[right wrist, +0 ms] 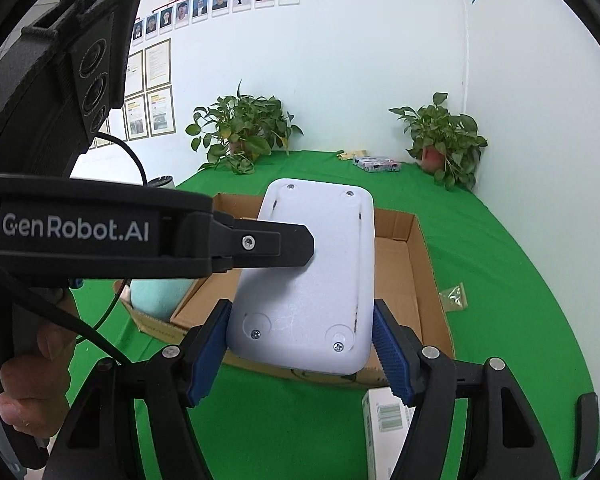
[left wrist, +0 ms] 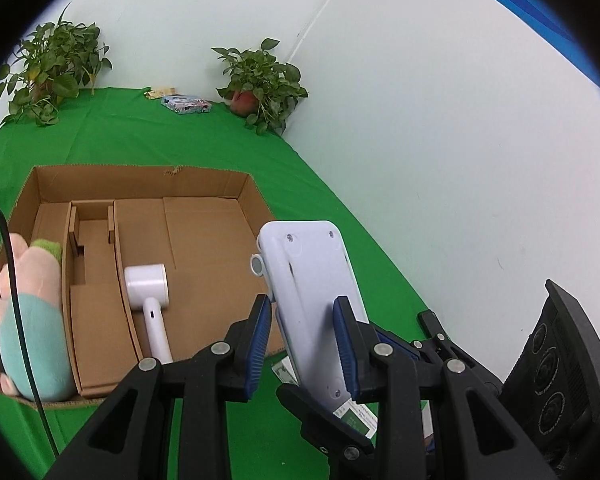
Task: Organize objects
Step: 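Lift the white device with the right gripper and carry it over the box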
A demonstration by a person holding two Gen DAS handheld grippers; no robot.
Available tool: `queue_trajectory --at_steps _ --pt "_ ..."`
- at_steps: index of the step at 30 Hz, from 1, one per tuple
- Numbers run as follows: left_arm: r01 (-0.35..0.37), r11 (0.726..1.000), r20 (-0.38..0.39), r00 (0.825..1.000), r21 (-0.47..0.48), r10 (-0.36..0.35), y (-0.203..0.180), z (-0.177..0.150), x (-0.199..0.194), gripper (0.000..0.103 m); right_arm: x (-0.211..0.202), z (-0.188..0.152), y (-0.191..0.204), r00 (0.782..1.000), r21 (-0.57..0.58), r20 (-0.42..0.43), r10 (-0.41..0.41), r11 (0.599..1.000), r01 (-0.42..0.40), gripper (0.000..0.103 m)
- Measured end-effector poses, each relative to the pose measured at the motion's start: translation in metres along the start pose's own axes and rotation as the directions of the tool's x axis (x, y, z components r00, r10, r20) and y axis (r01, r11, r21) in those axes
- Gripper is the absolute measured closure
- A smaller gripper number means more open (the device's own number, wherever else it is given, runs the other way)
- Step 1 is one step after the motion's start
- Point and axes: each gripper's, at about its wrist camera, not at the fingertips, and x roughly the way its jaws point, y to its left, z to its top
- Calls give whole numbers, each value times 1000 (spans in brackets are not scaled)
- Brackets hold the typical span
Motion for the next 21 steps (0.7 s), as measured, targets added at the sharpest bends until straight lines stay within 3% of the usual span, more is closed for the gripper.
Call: queue_trajectory --at_steps 11,21 --pt "-5 999 -42 999 -34 4 25 23 29 73 39 37 -12 999 22 -48 10 1000 -9 37" --pt "-42 995 -102 994 -88 33 58 21 63 73 96 37 -19 991 46 -123 54 998 -49 37"
